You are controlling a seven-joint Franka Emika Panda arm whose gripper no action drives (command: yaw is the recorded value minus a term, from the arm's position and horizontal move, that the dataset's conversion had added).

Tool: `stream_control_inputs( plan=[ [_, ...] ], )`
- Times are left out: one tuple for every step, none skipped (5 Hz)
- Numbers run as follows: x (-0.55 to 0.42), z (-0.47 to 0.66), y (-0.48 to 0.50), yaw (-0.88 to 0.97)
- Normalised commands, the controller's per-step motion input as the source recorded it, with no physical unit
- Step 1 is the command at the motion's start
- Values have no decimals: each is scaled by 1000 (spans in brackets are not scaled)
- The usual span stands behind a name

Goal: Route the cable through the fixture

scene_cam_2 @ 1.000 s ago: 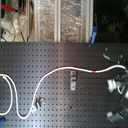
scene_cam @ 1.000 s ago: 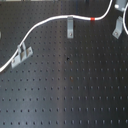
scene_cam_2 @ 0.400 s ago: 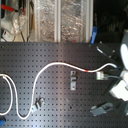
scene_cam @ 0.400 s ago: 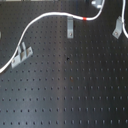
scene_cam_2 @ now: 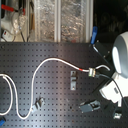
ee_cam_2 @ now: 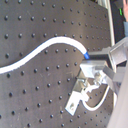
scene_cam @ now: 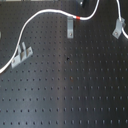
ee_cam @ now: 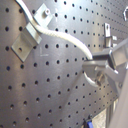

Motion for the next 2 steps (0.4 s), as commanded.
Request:
stream_control_inputs(
  plan=[
    [-498,364,-190,386],
    [-243,349,224,685]
  ],
)
